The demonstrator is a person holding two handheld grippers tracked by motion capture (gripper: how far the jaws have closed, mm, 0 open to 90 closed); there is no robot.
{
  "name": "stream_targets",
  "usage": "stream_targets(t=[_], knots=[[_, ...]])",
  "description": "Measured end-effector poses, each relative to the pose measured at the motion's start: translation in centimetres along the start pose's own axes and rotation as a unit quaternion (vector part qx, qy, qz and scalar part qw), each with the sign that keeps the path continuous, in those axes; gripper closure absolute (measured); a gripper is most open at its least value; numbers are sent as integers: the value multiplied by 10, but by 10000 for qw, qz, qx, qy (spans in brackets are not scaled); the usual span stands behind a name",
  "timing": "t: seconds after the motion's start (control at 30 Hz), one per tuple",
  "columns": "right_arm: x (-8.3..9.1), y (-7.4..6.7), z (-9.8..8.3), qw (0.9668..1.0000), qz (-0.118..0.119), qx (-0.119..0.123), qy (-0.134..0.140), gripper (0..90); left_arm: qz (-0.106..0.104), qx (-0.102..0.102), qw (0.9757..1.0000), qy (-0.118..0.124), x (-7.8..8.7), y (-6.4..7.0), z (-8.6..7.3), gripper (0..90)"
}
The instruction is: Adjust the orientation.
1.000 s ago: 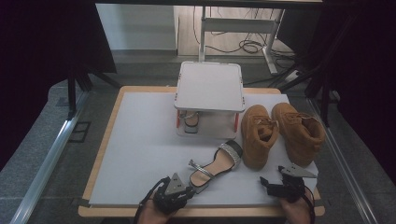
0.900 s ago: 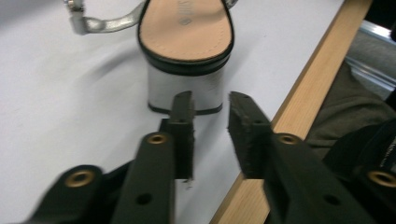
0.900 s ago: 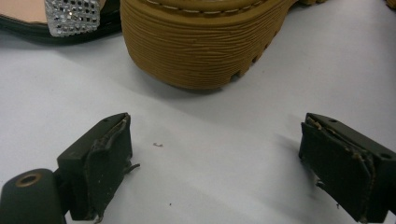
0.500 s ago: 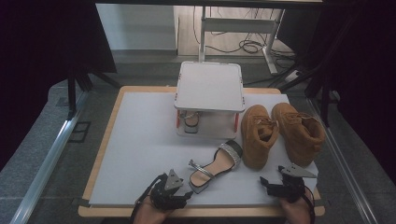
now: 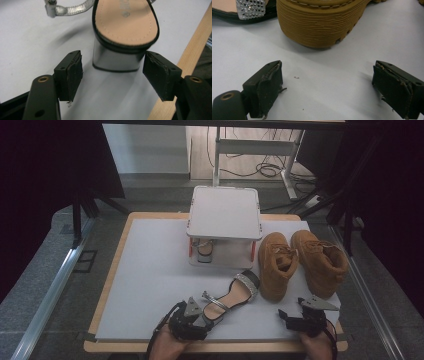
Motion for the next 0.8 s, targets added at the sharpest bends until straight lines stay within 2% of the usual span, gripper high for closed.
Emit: stream_targets(t=[0.13, 0.43, 0.8], knots=[[0, 0, 0, 10000, 0, 0, -1, 98, 2, -18, 10000, -18, -6, 1, 5, 277], [0, 0, 0, 10000, 1, 1, 0, 99, -79, -130, 9998, -95, -20, 3, 22, 256], [0, 0, 0, 10000, 0, 6, 0, 99, -193, -63, 9998, -91, -34, 2, 38, 322]])
Point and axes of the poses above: each handheld gripper's, and its own axes: x roughly backward along the jaws, z roughly out of its top, y roughly to its right, the point moved 5 cm from there along -x, roughly forward along the jaws, and after that the axes turned 5 degrees about -z, right-handed, at the moved point
